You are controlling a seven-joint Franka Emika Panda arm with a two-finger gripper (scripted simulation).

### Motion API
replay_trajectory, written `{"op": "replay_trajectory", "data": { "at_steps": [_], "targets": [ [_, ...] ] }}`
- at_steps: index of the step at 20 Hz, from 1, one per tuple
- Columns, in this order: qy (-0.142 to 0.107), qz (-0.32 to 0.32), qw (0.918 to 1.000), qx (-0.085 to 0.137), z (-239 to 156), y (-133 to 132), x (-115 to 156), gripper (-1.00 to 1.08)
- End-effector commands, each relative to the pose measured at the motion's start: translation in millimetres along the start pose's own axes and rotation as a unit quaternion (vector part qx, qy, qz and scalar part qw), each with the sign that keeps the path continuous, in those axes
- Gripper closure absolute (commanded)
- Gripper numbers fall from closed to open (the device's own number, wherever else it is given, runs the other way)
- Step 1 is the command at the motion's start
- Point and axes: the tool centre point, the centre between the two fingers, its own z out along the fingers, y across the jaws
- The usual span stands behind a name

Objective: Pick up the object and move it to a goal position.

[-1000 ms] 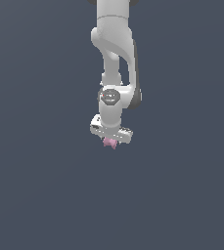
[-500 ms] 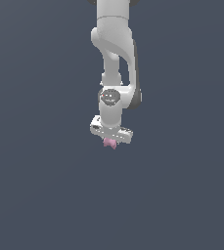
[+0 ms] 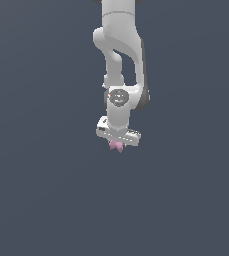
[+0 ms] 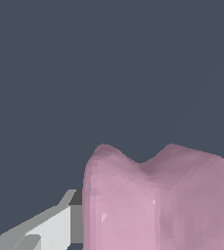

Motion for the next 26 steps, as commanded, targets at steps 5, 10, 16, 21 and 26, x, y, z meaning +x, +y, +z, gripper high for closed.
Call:
{"op": "replay_trajectory", "data": {
  "at_steps": [5, 10, 16, 21, 26],
  "targets": [
    [0.000, -0.001, 1.0000, 0.000, -28, -48, -7, 1.08],
    [0.000, 0.000, 1.0000, 0.000, -57, -99, -13, 1.08],
    [0.000, 0.000, 1.0000, 0.000, -93, -162, -20, 1.08],
    [0.000, 0.000, 1.0000, 0.000, -114, -199, -23, 1.08],
    [0.000, 0.000, 1.0000, 0.000, -125, -220, -24, 1.08]
  ]
}}
